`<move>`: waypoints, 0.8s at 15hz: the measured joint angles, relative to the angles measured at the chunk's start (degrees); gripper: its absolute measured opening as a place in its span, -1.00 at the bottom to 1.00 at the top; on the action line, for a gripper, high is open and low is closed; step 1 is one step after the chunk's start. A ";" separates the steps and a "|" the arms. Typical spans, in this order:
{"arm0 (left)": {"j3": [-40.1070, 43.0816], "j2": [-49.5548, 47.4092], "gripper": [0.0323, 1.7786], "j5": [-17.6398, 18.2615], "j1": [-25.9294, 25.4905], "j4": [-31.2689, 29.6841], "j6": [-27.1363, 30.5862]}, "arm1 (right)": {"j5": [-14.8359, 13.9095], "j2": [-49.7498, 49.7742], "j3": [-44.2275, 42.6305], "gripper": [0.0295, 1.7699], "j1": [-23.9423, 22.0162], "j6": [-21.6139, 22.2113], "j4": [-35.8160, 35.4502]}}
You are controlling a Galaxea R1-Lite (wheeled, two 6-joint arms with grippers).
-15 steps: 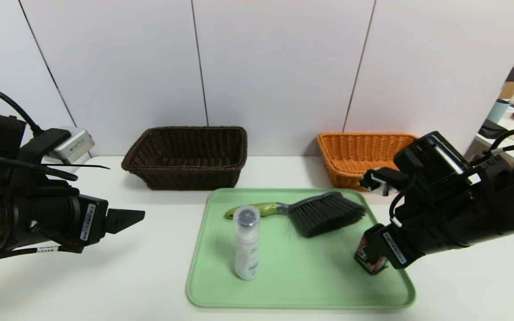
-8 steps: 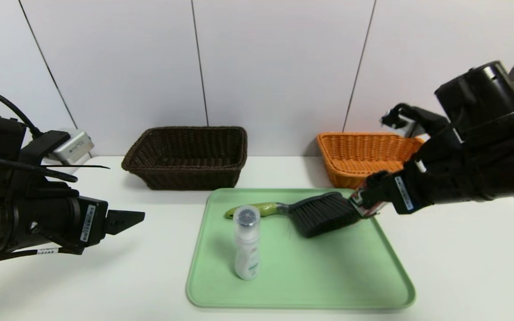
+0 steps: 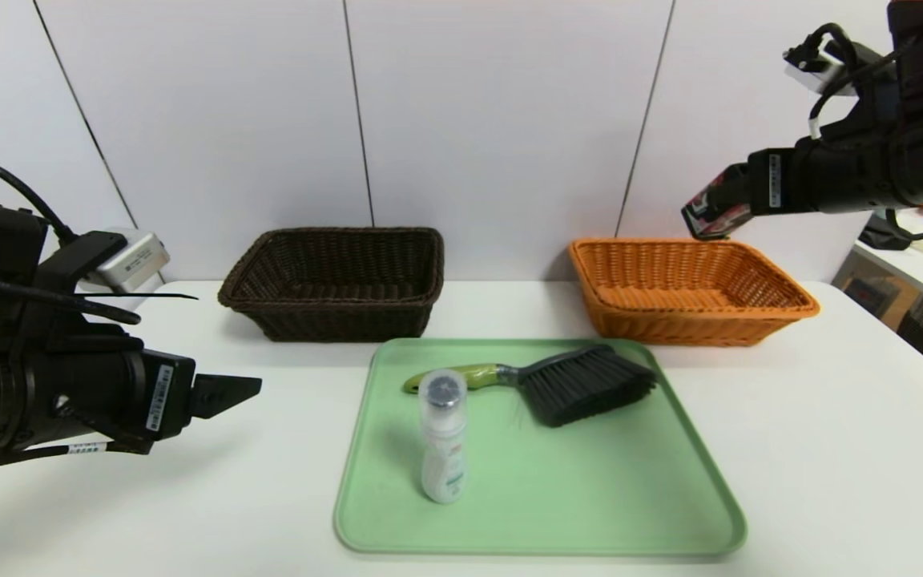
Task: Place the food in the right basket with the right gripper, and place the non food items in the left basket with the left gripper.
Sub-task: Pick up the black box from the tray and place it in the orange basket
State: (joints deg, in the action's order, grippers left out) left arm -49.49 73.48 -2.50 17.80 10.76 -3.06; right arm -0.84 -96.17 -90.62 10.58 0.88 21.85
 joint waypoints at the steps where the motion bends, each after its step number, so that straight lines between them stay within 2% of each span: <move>1: -0.11 0.09 0.90 -0.02 0.24 -0.02 0.01 | 0.18 -2.32 -1.27 -0.20 -1.66 0.00 -0.02; 5: -0.15 0.46 0.90 -0.02 0.55 -0.02 -0.13 | 1.80 -13.97 -6.29 -0.20 -6.53 0.11 -3.35; 8: -0.09 0.94 0.90 0.00 0.56 -0.02 -0.22 | 2.22 -21.88 -9.40 -0.20 -8.00 0.17 -7.08; 12: -0.23 2.12 0.90 0.00 0.63 -1.79 -0.16 | 2.27 -29.01 -11.91 -0.20 -8.57 0.17 -7.44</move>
State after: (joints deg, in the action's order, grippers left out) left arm -49.73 75.61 -2.50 18.43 8.97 -3.22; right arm 1.43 -125.19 -102.54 2.01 1.05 14.41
